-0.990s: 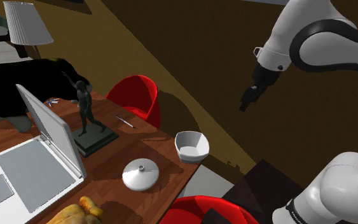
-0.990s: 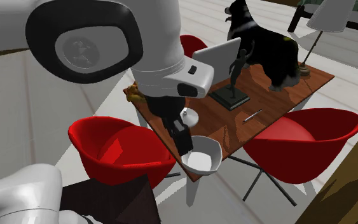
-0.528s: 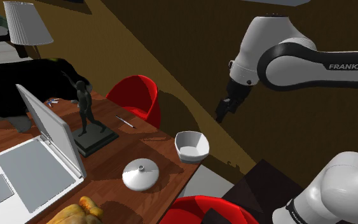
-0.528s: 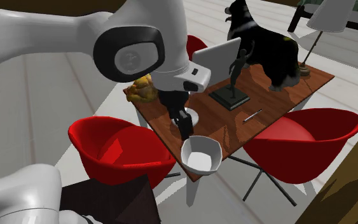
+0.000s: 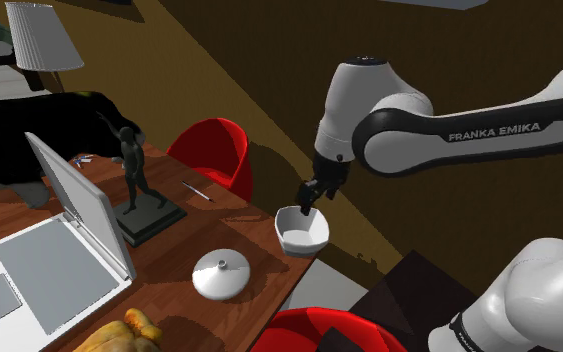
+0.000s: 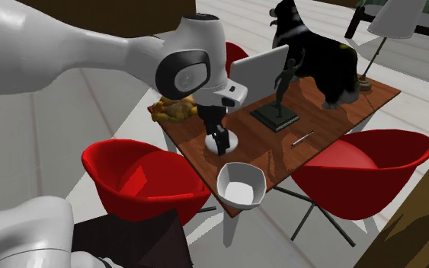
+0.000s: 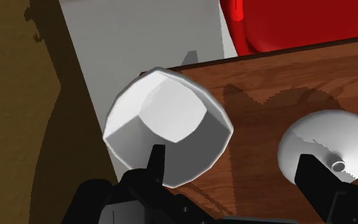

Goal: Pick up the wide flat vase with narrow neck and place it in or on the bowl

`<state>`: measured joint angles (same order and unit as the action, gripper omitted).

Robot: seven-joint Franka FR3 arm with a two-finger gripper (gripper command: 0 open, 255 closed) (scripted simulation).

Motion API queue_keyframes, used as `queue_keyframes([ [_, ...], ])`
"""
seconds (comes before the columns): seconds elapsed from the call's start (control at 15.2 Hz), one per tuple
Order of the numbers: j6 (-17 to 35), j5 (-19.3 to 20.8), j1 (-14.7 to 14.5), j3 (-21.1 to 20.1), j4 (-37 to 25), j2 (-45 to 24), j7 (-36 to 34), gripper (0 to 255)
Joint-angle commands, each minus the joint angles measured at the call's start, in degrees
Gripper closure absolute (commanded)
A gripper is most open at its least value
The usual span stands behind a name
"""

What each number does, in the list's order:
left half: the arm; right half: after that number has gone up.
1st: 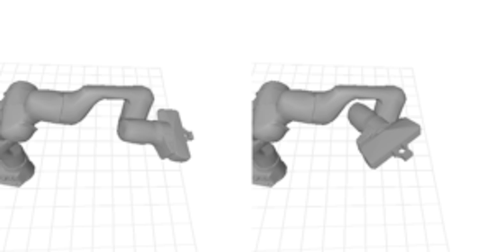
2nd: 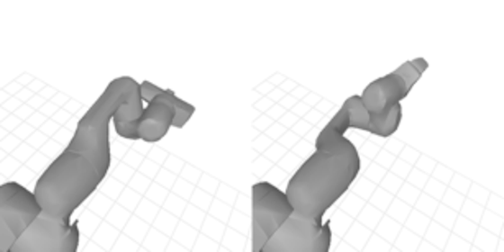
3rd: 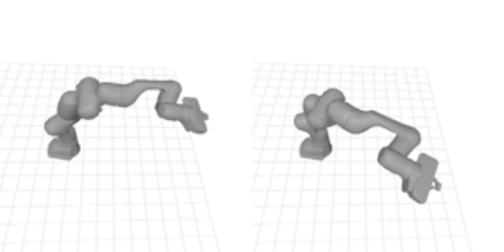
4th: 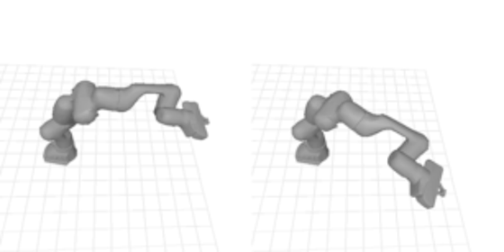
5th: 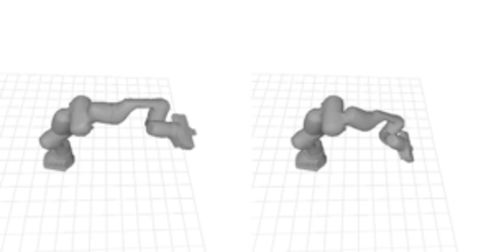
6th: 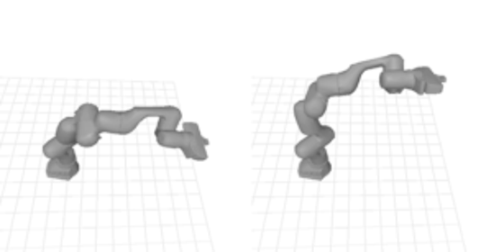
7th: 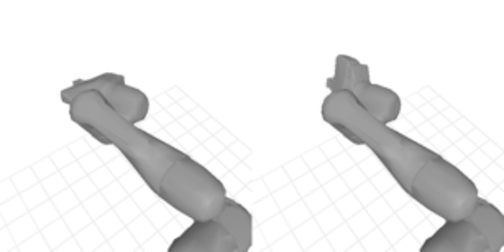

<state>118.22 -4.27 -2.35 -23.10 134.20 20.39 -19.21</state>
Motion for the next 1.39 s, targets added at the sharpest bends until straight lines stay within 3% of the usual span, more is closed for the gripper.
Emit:
queue_keyframes([
  [0.0,1.52,1.09,0.14,-2.26,-2.64,-4.55,-3.35,0],
  [0.59,6.47,11.54,-1.45,-8.58,-14.72,-25.45,-18.94,0],
  [1.06,5.84,20.85,-7.99,-7.61,-28.6,-42.56,-29.21,0],
  [1.32,5.35,23.51,-11.33,-6.23,-34.82,-49.28,-31.89,0],
])
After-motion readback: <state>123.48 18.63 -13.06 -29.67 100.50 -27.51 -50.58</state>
